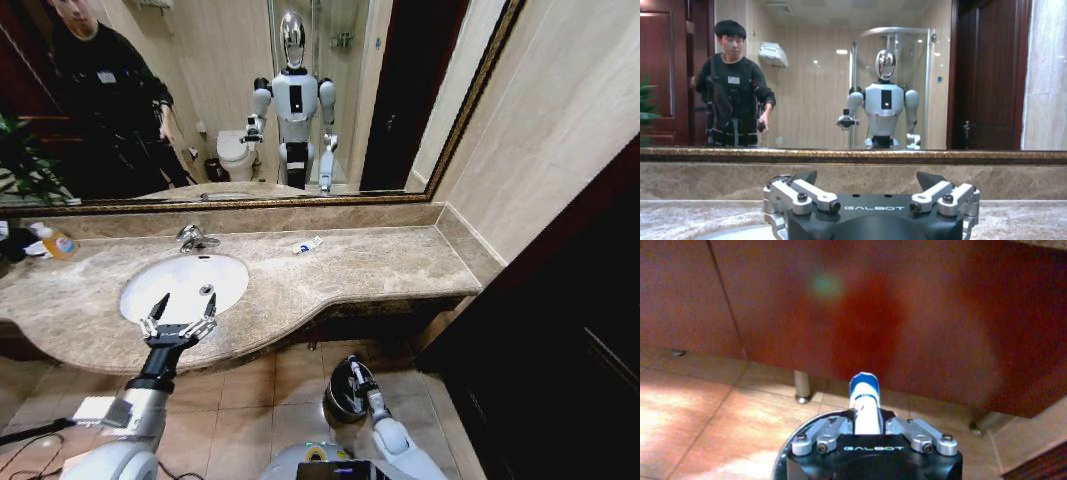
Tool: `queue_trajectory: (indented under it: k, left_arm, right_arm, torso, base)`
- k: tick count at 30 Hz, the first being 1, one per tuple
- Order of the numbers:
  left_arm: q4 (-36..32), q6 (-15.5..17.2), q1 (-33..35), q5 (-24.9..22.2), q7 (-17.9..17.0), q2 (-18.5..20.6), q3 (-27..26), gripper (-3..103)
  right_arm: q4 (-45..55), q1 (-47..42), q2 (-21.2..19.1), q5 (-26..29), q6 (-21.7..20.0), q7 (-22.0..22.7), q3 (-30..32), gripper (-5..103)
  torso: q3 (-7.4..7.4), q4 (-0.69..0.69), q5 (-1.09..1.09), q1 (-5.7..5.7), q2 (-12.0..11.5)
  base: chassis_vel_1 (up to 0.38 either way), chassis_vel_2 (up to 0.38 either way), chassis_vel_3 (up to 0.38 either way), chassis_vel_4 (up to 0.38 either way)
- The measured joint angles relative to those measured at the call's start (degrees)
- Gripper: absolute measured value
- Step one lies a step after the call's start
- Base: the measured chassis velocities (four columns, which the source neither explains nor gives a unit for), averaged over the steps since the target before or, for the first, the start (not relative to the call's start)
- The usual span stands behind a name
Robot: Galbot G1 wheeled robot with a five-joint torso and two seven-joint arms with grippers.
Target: Pick up the trash from the sink and place it in the trash bin.
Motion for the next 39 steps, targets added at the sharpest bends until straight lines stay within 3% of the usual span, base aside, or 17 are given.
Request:
queue_trajectory:
  k: [3,10,12,21,24,25,26,30,35,39]
  left_arm:
    - [0.0,0.0,0.0,0.0,0.0,0.0,0.0,100]
    - [0.0,0.0,0.0,0.0,0.0,0.0,0.0,100]
    - [0.0,0.0,0.0,0.0,0.0,0.0,0.0,100]
    - [0.0,0.0,0.0,0.0,0.0,0.0,0.0,100]
    - [0.0,0.0,0.0,0.0,0.0,0.0,0.0,100]
    - [0.0,0.0,0.0,0.0,0.0,0.0,0.0,100]
    - [0.0,0.0,0.0,0.0,0.0,0.0,0.0,100]
    - [0.0,0.0,0.0,0.0,0.0,0.0,0.0,100]
    - [0.0,0.0,0.0,0.0,0.0,0.0,0.0,100]
    - [0.0,0.0,0.0,0.0,0.0,0.0,0.0,100]
  right_arm:
    - [-0.2,0.1,0.3,0.3,0.3,0.7,0.0,21]
    - [-0.1,-0.6,0.2,0.5,1.1,1.2,-0.1,54]
    - [-0.1,-0.6,0.1,0.6,1.1,1.2,-0.1,54]
    - [1.6,-1.6,-0.3,0.9,1.4,1.5,-0.1,91]
    - [2.4,-2.0,-0.4,1.0,1.4,1.7,-0.1,91]
    - [2.7,-2.2,-0.5,1.1,1.4,1.7,-0.1,98]
    - [3.2,-2.4,-0.6,1.1,1.3,1.8,-0.1,99]
    - [7.1,-4.0,-1.6,1.6,0.4,2.6,-0.2,100]
    - [18.2,-8.3,-4.9,5.4,-1.7,3.8,-0.1,100]
    - [32.5,-13.0,-9.1,8.4,-2.3,4.1,2.2,100]
  torso:
    - [0.0,0.0,0.01,0.0,0.0]
    - [0.0,0.0,0.01,0.0,0.0]
    - [0.0,0.0,0.01,0.0,0.0]
    - [0.0,0.0,0.01,0.0,0.0]
    - [0.0,0.0,0.01,0.0,0.0]
    - [0.0,0.0,0.01,0.0,0.0]
    - [0.0,0.0,0.01,0.0,0.0]
    - [0.0,0.0,0.02,0.0,0.0]
    - [0.0,0.0,0.02,0.0,0.0]
    - [0.0,-0.01,0.01,0.0,0.0]
  base:
    - [0.0,0.0,0.0,0.0]
    - [0.0,0.0,0.0,0.0]
    - [0.0,0.0,0.0,0.0]
    - [0.0,0.0,0.0,0.0]
    - [0.0,0.0,0.0,0.0]
    - [0.0,0.0,0.0,0.0]
    - [0.0,0.0,0.0,0.0]
    - [0.0,0.0,0.0,0.0]
    - [0.0,0.0,0.0,0.0]
    - [0.0,0.0,0.0,0.0]
